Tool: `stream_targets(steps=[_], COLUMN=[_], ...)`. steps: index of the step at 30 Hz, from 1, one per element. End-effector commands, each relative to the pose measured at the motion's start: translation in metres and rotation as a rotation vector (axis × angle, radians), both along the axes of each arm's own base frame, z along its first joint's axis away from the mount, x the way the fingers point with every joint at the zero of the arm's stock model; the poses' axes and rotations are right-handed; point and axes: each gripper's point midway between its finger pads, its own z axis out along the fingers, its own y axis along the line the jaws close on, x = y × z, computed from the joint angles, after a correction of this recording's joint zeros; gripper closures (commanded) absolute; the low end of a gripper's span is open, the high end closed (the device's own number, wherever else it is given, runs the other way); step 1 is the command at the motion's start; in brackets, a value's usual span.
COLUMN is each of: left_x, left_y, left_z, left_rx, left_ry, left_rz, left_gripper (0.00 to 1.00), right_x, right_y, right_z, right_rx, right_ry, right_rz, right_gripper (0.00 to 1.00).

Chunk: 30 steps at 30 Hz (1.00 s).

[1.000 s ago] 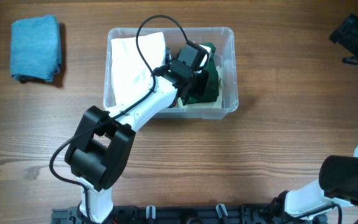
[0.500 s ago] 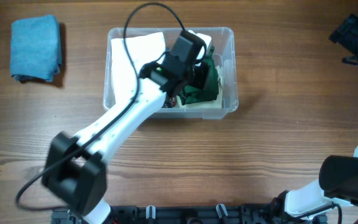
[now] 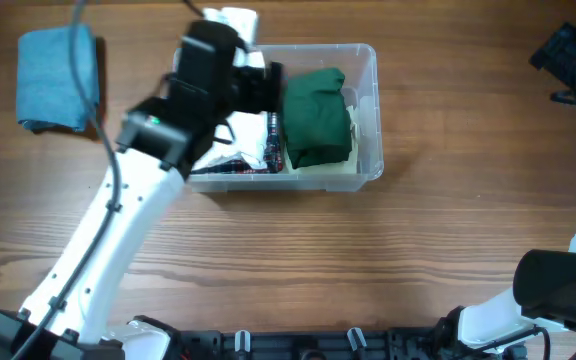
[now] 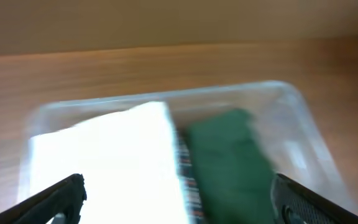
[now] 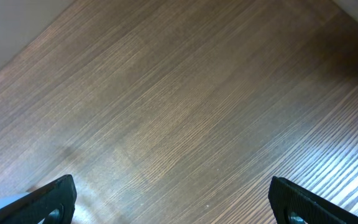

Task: Pack container
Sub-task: 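Withdraw the left gripper and move it to the blue denim cloth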

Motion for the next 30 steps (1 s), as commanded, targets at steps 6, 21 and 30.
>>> stream_targets(steps=[6,21,30], left_x=[0.047,0.074,0.119], left_y=[0.154,0.339,0.366], left_z=[-0.025,-0.132,-0.173], left_rx=[-0.140,-0.198,0.085], left_ry=[0.063,0.136,0.014], left_rz=[0.247,0.557,0.459], left_gripper=[0.01,0.02,0.04], right_x=[0.003,0.003,0.003], right_y=[0.001,0.001,0.001], right_z=[-0.004,-0.004,-0.004], right_rx=[0.015,0.015,0.015], right_ry=[-0.001,-0.001,-0.001], right_rz=[-0.007,-0.007,-0.007], right_gripper=[0.00,0.00,0.00])
